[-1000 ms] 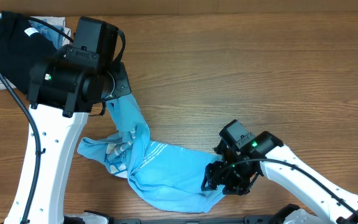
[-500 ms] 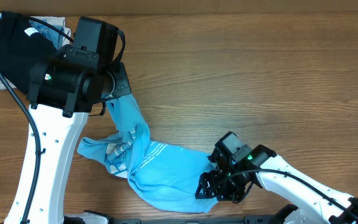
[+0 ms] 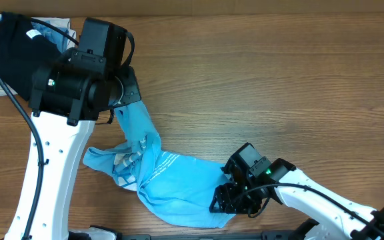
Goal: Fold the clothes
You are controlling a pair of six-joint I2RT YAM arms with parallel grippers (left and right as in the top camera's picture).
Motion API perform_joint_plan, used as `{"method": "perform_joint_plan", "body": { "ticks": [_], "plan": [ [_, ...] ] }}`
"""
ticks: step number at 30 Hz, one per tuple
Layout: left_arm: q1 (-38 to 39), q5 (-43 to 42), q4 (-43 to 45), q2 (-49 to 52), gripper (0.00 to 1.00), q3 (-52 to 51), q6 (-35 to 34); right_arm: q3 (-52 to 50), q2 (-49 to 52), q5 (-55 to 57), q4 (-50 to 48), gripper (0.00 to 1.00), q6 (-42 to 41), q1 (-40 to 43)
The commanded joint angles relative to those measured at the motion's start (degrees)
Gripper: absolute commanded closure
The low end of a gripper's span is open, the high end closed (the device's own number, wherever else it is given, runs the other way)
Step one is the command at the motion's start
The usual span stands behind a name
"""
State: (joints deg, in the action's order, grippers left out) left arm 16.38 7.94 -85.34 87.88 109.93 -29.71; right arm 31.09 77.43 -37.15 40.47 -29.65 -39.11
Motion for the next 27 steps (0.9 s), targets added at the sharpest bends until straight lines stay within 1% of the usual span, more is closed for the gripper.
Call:
{"method": "perform_joint_plan", "body": {
  "ticks": [1, 2, 5, 7, 11, 15, 17, 20, 24, 27],
  "plan": [
    [-0.3, -0.5, 0.1, -0.2, 0.94, 0.7, -0.7, -1.8, 2.8, -0.7, -0.7, 0.39, 1.5, -0.3],
    [-0.3, -0.5, 0.1, -0.2, 0.94, 0.7, -0.7, -1.9, 3.9, -0.7, -0.8, 0.48, 1.6, -0.3],
    [-0.3, -0.5, 0.1, -0.2, 0.94, 0.7, -0.7, -1.9, 7.2, -1.8, -2.5, 0.65, 1.6, -0.3],
    [-0.3, -0.5, 0.1, -0.2, 0.94, 0.7, -0.7, -1.8, 8.6, -2.5, -3.9, 0.71, 1.6, -0.3],
    [-0.3, -0.5, 0.1, -0.2, 0.93, 0.7, -0.7, -1.7, 8.7, -3.1, -4.0, 0.73, 1.6, -0.3],
    [-0.3, -0.5, 0.3, -0.2, 0.92, 0.7, -0.7, -1.6, 8.6, -3.7, -3.5, 0.8, 1.6, -0.3],
    [-0.3, -0.5, 0.3, -0.2, 0.91, 0.7, -0.7, -0.7, 8.6, -3.6, -1.9, 0.81, 1.6, -0.3],
    [-0.3, -0.5, 0.3, -0.2, 0.91, 0.7, -0.7, 1.6, 8.5, -1.7, 1.5, 0.8, 1.6, -0.3],
    [-0.3, -0.5, -0.1, -0.2, 0.91, 0.7, -0.7, 6.6, 7.8, 7.1, 9.6, 0.79, 1.5, -0.3],
    [-0.3, -0.5, -0.1, -0.2, 0.91, 0.7, -0.5, 10.3, 7.5, 11.6, 15.2, 0.76, 1.6, -0.3]
  ]
}}
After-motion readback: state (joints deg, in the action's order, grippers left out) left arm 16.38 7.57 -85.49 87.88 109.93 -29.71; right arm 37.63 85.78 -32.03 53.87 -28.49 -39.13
